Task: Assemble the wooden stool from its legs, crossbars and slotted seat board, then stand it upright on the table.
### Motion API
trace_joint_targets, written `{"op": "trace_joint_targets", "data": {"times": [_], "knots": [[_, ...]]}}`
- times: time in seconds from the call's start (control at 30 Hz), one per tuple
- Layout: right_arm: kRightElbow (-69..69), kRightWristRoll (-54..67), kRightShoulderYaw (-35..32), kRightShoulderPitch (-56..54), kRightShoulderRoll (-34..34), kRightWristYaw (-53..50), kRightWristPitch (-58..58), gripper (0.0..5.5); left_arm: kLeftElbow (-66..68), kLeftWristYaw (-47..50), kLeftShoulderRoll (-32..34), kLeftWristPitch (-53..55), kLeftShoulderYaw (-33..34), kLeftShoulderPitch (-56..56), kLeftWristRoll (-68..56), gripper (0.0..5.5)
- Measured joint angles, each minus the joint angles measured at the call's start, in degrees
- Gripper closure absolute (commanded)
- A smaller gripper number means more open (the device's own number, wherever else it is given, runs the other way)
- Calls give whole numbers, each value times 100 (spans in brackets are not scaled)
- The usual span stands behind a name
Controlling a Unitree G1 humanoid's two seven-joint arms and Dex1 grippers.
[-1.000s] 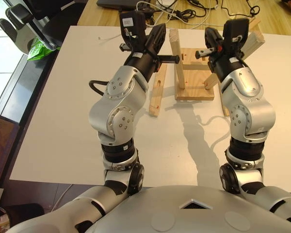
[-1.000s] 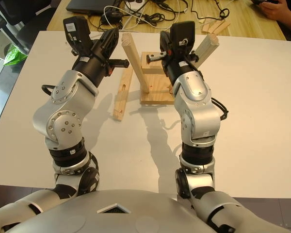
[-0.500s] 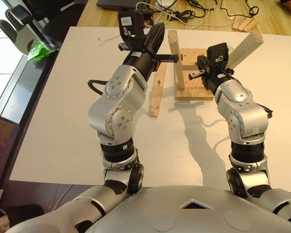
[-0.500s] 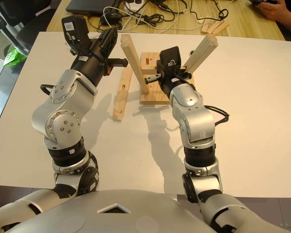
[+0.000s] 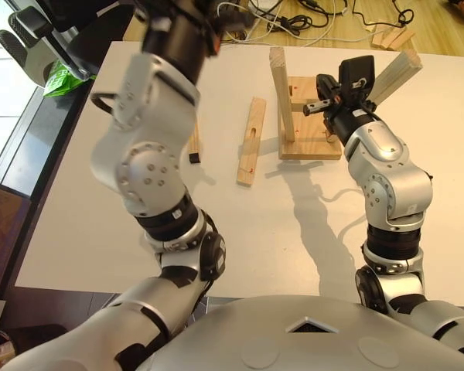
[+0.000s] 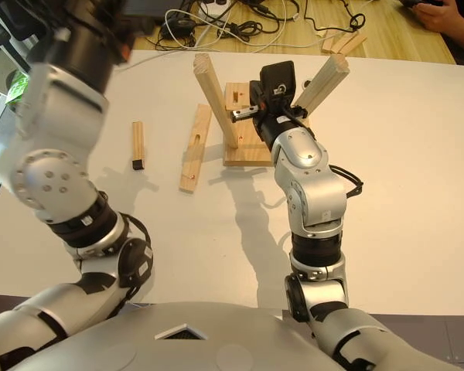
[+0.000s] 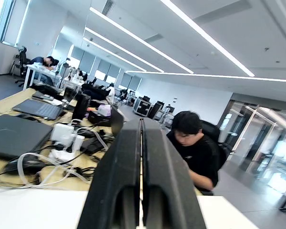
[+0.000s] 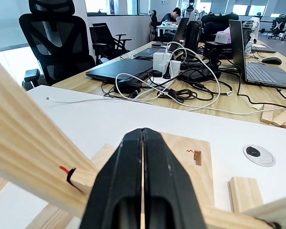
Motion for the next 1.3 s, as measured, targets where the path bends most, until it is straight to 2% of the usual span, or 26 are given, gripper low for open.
{"op": "trace_joint_targets", "data": {"times": [0.1, 0.2, 0.37, 0.5, 0.57, 0.7, 0.77, 0.9, 0.97, 1.1, 1.3], "knots": [[-131, 120, -78, -9, 65, 37, -47, 550, 300, -31, 44, 38, 135, -628, -531, 545], [-271, 191, -130, -26, 55, 100, -81, 550, 1014, -138, 362, -128, 179, -1427, -639, 545], [-320, 245, -189, -33, 35, 105, -80, 550, 1943, -632, 807, -674, -217, -2243, -327, 545], [-444, 244, -185, -32, 26, 93, -79, 550, 2422, -913, 892, -1060, -403, -2658, -180, 545], [-456, 243, -185, -33, 25, 77, -77, 550, 2565, -941, 845, -1166, -557, -2388, -82, 545], [-472, 238, -212, -23, -23, -4, -40, 550, 3301, -824, 573, -634, -1474, -435, 386, 545], [-481, 240, -240, -23, -48, -11, -30, 550, 3070, -817, 575, -345, -1553, -269, 308, 545], [-492, 239, -306, -23, -80, -61, -1, 550, 2790, -769, 402, -11, -1487, -159, 93, 545], [-502, 239, -305, -23, -75, -93, 1, 550, 2863, -557, 407, 173, -1216, -25, 90, 545], [-501, 241, -305, -23, -75, -126, 2, 550, 2500, -356, 727, 93, -536, -553, 22, 545], [-493, 242, -325, -23, -119, -124, -3, 550, 1662, -41, 782, 13, -30, -1416, -466, 545]]}}
